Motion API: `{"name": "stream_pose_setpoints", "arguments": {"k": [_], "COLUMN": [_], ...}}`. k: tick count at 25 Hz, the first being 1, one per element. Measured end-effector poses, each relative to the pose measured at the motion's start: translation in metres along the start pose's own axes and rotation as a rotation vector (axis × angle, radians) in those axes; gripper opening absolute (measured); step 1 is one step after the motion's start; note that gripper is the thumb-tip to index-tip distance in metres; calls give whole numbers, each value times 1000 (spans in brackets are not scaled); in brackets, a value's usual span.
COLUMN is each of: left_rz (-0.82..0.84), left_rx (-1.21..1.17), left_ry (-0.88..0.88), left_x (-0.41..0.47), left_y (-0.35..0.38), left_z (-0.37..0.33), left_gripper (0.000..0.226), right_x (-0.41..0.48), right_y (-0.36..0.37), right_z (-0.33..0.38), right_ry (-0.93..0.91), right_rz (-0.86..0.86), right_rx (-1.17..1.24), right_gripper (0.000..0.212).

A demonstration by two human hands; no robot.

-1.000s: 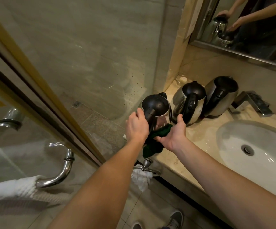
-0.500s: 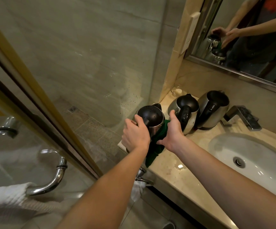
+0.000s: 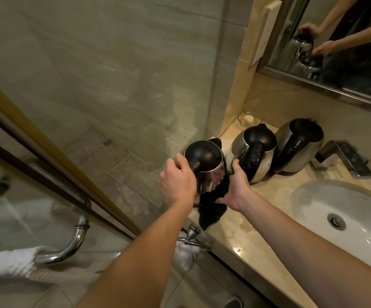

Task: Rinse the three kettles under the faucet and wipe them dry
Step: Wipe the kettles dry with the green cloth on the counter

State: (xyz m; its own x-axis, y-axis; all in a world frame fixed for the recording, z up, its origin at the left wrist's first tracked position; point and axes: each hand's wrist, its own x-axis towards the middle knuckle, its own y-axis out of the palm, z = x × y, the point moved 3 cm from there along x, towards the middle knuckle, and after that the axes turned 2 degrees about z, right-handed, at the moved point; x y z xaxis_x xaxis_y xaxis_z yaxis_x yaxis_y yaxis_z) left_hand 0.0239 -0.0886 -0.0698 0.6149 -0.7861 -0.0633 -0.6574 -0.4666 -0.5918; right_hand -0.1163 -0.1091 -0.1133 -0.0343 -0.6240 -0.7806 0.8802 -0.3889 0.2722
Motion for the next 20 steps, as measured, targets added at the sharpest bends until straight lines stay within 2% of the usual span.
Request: {"name": "stream_pose_setpoints", "arguments": {"k": [5, 9, 12, 17, 20], "left_rz": [9, 37, 57, 86, 104], "left_rx": [-10, -5, -16, -26, -14], "left_ry": [34, 20, 14, 17, 34], "left_x": [9, 10, 13, 19, 23], "left_y": [-4, -7, -8, -8, -8], "left_z": [1, 0, 0, 1, 3], "left_gripper": [50, 52, 50, 47, 46], "right_x": [-10, -22, -19, -1, 9], "right_y": [9, 16, 19, 18, 16], "right_z": [15, 34, 39, 47, 53], "right_ry": [-45, -136, -158, -78, 1], "right_rz": [28, 64, 49, 31, 35], "right_rx": [-72, -223, -323, -353, -328], "right_gripper": [98, 85, 85, 90, 86]}}
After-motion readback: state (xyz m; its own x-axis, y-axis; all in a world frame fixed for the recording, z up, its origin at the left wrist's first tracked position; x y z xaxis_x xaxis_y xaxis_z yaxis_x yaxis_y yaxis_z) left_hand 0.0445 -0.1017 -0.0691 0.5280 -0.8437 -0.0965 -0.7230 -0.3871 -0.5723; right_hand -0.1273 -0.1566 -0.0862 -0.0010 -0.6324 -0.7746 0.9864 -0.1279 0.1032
